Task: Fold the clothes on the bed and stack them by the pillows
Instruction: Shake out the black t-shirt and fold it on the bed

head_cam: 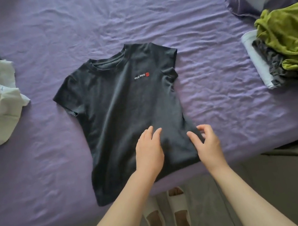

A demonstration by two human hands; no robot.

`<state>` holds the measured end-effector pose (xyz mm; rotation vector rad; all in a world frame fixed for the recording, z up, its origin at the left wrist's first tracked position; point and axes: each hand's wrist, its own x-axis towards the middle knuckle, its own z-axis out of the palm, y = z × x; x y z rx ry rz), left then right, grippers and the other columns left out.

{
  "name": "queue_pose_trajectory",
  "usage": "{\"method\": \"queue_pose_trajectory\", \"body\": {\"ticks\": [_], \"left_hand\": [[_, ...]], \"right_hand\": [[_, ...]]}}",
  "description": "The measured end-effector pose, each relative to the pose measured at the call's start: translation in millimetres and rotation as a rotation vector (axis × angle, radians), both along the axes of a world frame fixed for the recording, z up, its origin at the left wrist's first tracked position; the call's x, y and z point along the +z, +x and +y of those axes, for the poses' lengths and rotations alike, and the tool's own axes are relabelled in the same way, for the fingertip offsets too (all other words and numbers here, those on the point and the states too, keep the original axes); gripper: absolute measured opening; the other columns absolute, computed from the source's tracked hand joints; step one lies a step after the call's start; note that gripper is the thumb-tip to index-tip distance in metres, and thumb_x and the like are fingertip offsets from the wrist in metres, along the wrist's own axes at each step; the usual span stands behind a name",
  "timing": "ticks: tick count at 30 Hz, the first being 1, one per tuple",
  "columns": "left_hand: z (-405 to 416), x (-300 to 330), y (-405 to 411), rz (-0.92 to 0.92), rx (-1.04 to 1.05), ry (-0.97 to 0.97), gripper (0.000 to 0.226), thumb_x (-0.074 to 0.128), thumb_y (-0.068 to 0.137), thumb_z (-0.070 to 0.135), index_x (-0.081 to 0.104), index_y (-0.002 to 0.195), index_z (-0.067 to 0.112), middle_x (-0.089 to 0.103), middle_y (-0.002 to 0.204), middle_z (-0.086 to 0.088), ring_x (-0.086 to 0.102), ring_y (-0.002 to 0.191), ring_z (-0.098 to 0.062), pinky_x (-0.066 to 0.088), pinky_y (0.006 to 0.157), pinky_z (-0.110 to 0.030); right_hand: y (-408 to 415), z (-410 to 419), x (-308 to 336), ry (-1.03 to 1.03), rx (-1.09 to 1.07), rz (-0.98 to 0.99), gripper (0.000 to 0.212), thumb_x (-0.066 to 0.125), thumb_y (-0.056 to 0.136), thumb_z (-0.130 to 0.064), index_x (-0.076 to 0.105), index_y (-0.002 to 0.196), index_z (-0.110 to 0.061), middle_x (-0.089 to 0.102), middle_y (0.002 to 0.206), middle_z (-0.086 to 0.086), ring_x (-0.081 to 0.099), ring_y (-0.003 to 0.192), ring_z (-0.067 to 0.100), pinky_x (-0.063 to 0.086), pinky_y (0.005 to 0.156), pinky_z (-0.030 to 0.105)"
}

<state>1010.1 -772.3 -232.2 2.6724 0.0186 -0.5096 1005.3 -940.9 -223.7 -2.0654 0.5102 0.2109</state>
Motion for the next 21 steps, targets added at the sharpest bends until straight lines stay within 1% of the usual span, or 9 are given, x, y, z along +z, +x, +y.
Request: {"method": "queue_pose_trajectory", "body": {"ticks": [2, 5, 6, 8, 10, 15, 17, 19, 21], "left_hand": [[-0.7, 1.7, 1.2, 0.008, 0.017, 0.073, 0.054, 0.041, 0.096, 0.009, 0.029, 0.147, 0.023, 0.019, 0.157, -0.006, 0.016, 0.144, -0.023, 0.02, 0.116, -0.039], [-6.5, 0.2, -1.3, 0.102, 0.005, 0.162, 0.054, 0.041, 0.098, 0.017, 0.021, 0.148, 0.026, 0.008, 0.159, -0.006, 0.008, 0.146, -0.027, 0.02, 0.115, -0.045], [-8.8, -2.1, -2.7, 0.141, -0.023, 0.182, 0.056, 0.041, 0.098, 0.019, 0.018, 0.149, 0.027, 0.004, 0.16, -0.006, 0.006, 0.146, -0.029, 0.021, 0.115, -0.047], [-12.5, -8.2, -6.3, 0.208, -0.086, 0.213, 0.06, 0.042, 0.099, 0.022, 0.011, 0.15, 0.028, -0.003, 0.16, -0.006, 0.001, 0.146, -0.031, 0.018, 0.115, -0.051], [-16.2, -14.3, -9.6, 0.23, -0.144, 0.241, 0.062, 0.039, 0.1, 0.024, 0.004, 0.151, 0.03, -0.009, 0.16, -0.006, -0.003, 0.146, -0.032, 0.014, 0.116, -0.053], [-28.3, -20.5, -10.9, 0.206, -0.247, 0.271, 0.057, 0.031, 0.102, 0.034, 0.001, 0.151, 0.033, -0.007, 0.16, -0.008, -0.004, 0.146, -0.033, 0.006, 0.114, -0.057], [-31.7, -21.0, -9.6, 0.209, -0.282, 0.288, 0.057, 0.031, 0.102, 0.038, 0.001, 0.15, 0.035, -0.005, 0.16, -0.011, -0.001, 0.146, -0.035, 0.004, 0.114, -0.058], [-34.8, -21.5, -10.1, 0.205, -0.34, 0.288, 0.058, 0.034, 0.101, 0.039, 0.003, 0.15, 0.038, -0.005, 0.159, -0.012, 0.002, 0.145, -0.038, 0.005, 0.115, -0.057], [-37.6, -22.0, -12.1, 0.208, -0.412, 0.277, 0.058, 0.037, 0.1, 0.039, 0.006, 0.149, 0.039, -0.008, 0.159, -0.011, 0.002, 0.144, -0.041, 0.007, 0.115, -0.056]], "right_hand": [[-15.8, -7.7, -0.3, -0.082, -0.094, 0.078, 0.022, 0.05, 0.094, -0.04, 0.053, 0.098, -0.019, 0.062, 0.085, -0.002, 0.056, 0.082, 0.019, 0.042, 0.061, 0.033], [-34.8, -21.2, -3.8, -0.388, -0.015, 0.227, 0.033, 0.036, 0.097, -0.046, 0.048, 0.079, -0.021, 0.053, 0.069, -0.006, 0.052, 0.065, 0.019, 0.032, 0.048, 0.028], [-35.4, -23.8, -6.7, -0.393, 0.029, 0.196, 0.029, 0.038, 0.098, -0.041, 0.05, 0.081, -0.02, 0.057, 0.075, -0.003, 0.053, 0.069, 0.02, 0.033, 0.05, 0.029], [-28.3, -25.3, -12.3, -0.33, 0.093, 0.149, 0.017, 0.045, 0.098, -0.028, 0.057, 0.104, -0.017, 0.06, 0.098, 0.002, 0.056, 0.086, 0.022, 0.038, 0.064, 0.028], [-15.9, -24.5, -15.7, -0.327, 0.12, 0.184, 0.028, 0.044, 0.098, -0.025, 0.054, 0.122, -0.016, 0.058, 0.11, 0.004, 0.055, 0.098, 0.024, 0.038, 0.072, 0.029], [-8.3, -34.6, -24.7, -0.517, 0.221, 0.344, 0.025, 0.043, 0.097, -0.035, 0.053, 0.088, -0.014, 0.063, 0.098, 0.011, 0.056, 0.09, 0.031, 0.038, 0.07, 0.034], [-8.3, -34.1, -27.2, -0.384, 0.217, 0.298, 0.025, 0.052, 0.094, -0.033, 0.055, 0.107, -0.013, 0.055, 0.107, 0.006, 0.056, 0.096, 0.027, 0.041, 0.076, 0.031], [-3.8, -29.0, -29.6, -0.287, 0.253, 0.32, 0.049, 0.057, 0.091, -0.034, 0.043, 0.133, -0.012, 0.049, 0.122, 0.006, 0.055, 0.108, 0.025, 0.043, 0.085, 0.033], [2.7, -24.7, -34.2, -0.392, 0.322, 0.364, 0.048, 0.056, 0.091, -0.032, 0.042, 0.134, -0.016, 0.051, 0.126, 0.005, 0.054, 0.111, 0.025, 0.044, 0.085, 0.034]]}}
